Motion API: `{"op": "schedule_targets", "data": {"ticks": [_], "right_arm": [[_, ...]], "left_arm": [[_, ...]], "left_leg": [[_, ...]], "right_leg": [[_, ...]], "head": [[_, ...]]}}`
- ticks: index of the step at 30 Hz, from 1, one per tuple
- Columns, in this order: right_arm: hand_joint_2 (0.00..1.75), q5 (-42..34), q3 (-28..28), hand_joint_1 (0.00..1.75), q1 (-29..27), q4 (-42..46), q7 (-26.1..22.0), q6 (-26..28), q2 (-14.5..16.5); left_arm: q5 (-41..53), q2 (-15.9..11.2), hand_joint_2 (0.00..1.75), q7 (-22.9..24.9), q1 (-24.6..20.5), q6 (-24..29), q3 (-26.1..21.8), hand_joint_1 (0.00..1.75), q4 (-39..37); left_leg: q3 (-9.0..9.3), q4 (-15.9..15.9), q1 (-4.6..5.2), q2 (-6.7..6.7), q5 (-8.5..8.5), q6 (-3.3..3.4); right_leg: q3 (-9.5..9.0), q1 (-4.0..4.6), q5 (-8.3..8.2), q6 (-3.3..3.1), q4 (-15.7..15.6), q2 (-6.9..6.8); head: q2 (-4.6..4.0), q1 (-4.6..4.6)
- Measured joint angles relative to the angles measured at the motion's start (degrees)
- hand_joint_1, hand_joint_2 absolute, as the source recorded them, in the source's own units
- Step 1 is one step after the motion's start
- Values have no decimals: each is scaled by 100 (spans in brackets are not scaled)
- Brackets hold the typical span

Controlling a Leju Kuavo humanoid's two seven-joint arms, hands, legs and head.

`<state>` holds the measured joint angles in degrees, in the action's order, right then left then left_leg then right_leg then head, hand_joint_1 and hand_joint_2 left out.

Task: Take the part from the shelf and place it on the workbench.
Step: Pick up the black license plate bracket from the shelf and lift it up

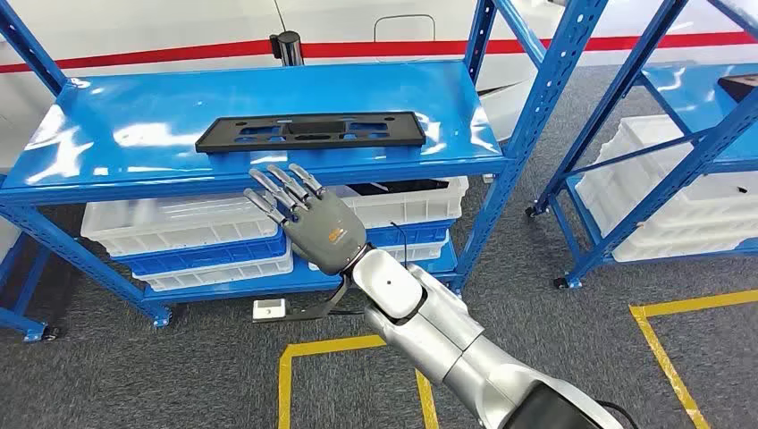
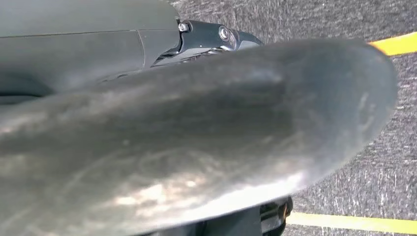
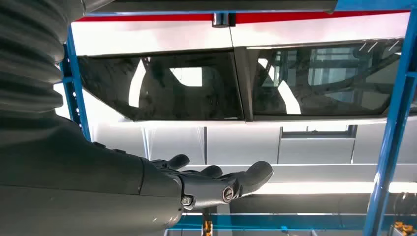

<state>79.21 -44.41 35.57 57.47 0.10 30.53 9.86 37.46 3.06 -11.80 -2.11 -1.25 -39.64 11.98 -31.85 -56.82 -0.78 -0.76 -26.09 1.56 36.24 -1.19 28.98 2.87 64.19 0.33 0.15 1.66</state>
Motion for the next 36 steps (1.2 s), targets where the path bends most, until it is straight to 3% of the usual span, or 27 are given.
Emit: {"op": "schedule_targets", "data": {"ticks": [2,3,4,5,6,7,8,10,12,14,15,17,18,19,20,21,23,24,25,28,30,33,34,35,36], "right_arm": [[175,0,6,0,-21,0,1,0,-17],[175,0,13,0,-41,0,1,0,-33],[175,0,17,0,-62,0,1,0,-50],[175,0,20,0,-75,0,1,0,-63],[175,-1,23,0,-81,2,1,0,-70],[175,-1,27,0,-83,8,1,1,-73],[175,-2,33,0,-80,16,-2,1,-71],[175,-10,45,0,-81,32,-13,2,-70],[175,-24,50,0,-84,39,-31,2,-70],[175,-32,51,0,-83,51,-44,2,-59],[175,-34,51,0,-81,58,-53,1,-50],[175,-36,49,0,-83,64,-75,-8,-41],[175,-36,46,0,-88,64,-90,-22,-41],[175,-36,42,0,-91,64,-103,-37,-43],[175,-36,38,0,-94,64,-112,-52,-44],[175,-37,34,0,-93,64,-118,-64,-44],[175,-37,28,0,-87,63,-124,-77,-44],[175,-37,25,0,-80,63,-126,-84,-44],[175,-37,21,0,-73,62,-127,-91,-46],[175,-41,10,0,-63,65,-135,-102,-55],[175,-50,4,0,-46,70,-138,-102,-55],[175,-65,-3,0,-49,73,-134,-101,-77],[175,-67,-5,0,-66,73,-130,-101,-90],[175,-68,-7,0,-80,73,-124,-101,-102],[175,-69,-8,0,-85,73,-117,-101,-110]], "left_arm": [[1,2,0,3,1,-2,-8,0,0],[2,2,0,7,2,-3,-14,0,0],[3,3,0,9,3,-5,-16,0,0],[8,4,0,13,3,-7,-16,0,0],[13,5,0,17,3,-9,-16,0,0],[19,6,0,22,3,-10,-17,0,0],[25,3,0,31,2,-9,-20,0,0],[36,-6,0,52,0,-4,-35,0,0],[56,-12,0,71,0,1,-52,0,1],[75,-13,0,79,-1,9,-70,0,1],[83,-12,0,81,-3,14,-82,0,1],[87,-11,0,81,-2,20,-104,0,0],[91,-11,0,81,1,22,-111,0,0],[93,-11,0,81,7,27,-118,0,0],[95,-11,0,81,12,34,-125,0,0],[98,-12,0,80,15,40,-131,0,0],[103,-10,0,79,18,49,-144,0,-4],[104,-7,0,79,13,50,-148,0,-8],[105,-4,0,79,8,50,-151,0,-13],[119,1,0,78,1,50,-155,0,-16],[145,1,0,76,4,53,-157,0,-15],[198,-2,0,74,-1,53,-161,0,-15],[222,-2,0,75,-2,52,-161,0,-15],[244,-2,0,78,1,51,-162,0,-15],[269,-1,0,83,3,51,-162,0,-15]], "left_leg": [[-4,-1,-2,0,-1,-1],[-6,-2,-4,0,-3,-3],[-4,-3,-8,2,-8,-9],[4,-5,-15,6,-17,-22],[19,-7,-27,10,-31,-43],[37,-8,-35,14,-49,-73],[49,-13,-31,18,-74,-114],[60,-15,-14,20,-108,-191],[78,-1,-24,11,-127,-257],[42,-124,-52,12,-218,-312],[-61,-358,-60,22,-339,-330],[-472,-1154,-63,47,-670,-343],[-709,-1540,-62,57,-782,-347],[-880,-1759,-63,64,-786,-347],[-946,-1755,-65,68,-667,-343],[-886,-1507,-70,69,-435,-337],[-583,-730,-78,74,36,-334],[-444,-439,-77,82,141,-323],[-369,-282,-69,91,160,-311],[-331,-233,-51,110,91,-237],[-290,-218,-59,111,60,-169],[-253,-212,-34,112,1,-84],[-230,-212,-19,115,-22,-66],[-197,-212,-5,119,-48,-54],[-152,-212,9,124,-78,-48]], "right_leg": [[249,-6,146,-1,462,0],[447,-12,240,10,811,-1],[561,-19,248,42,972,-1],[550,-25,154,94,879,-3],[426,-33,-17,155,564,-11],[224,-44,-213,207,112,-32],[23,-39,-361,215,-291,-45],[-184,-21,-475,115,-697,-53],[-195,-3,-456,-28,-702,-31],[-241,-26,-433,-130,-710,-19],[-278,-40,-417,-178,-718,-15],[-336,-26,-372,-249,-719,-12],[-358,-14,-350,-268,-718,-5],[-384,-5,-327,-277,-717,6],[-419,-2,-298,-274,-716,21],[-468,-4,-262,-259,-715,36],[-557,12,-173,-199,-707,57],[-579,27,-136,-164,-699,64],[-583,45,-116,-130,-694,69],[-573,38,-88,-61,-693,68],[-411,27,33,-41,-400,43],[334,28,349,-65,784,20],[547,33,362,-58,1044,19],[650,43,273,-36,1078,19],[623,62,85,-9,860,19]], "head": [[0,2],[0,1],[1,2],[1,1],[1,1],[1,0],[0,-2],[0,4],[0,9],[0,9],[0,12],[0,15],[0,14],[0,14],[0,13],[0,13],[0,15],[0,17],[0,12],[0,-1],[0,-13],[0,-25],[0,-23],[0,-24],[0,-25]]}}
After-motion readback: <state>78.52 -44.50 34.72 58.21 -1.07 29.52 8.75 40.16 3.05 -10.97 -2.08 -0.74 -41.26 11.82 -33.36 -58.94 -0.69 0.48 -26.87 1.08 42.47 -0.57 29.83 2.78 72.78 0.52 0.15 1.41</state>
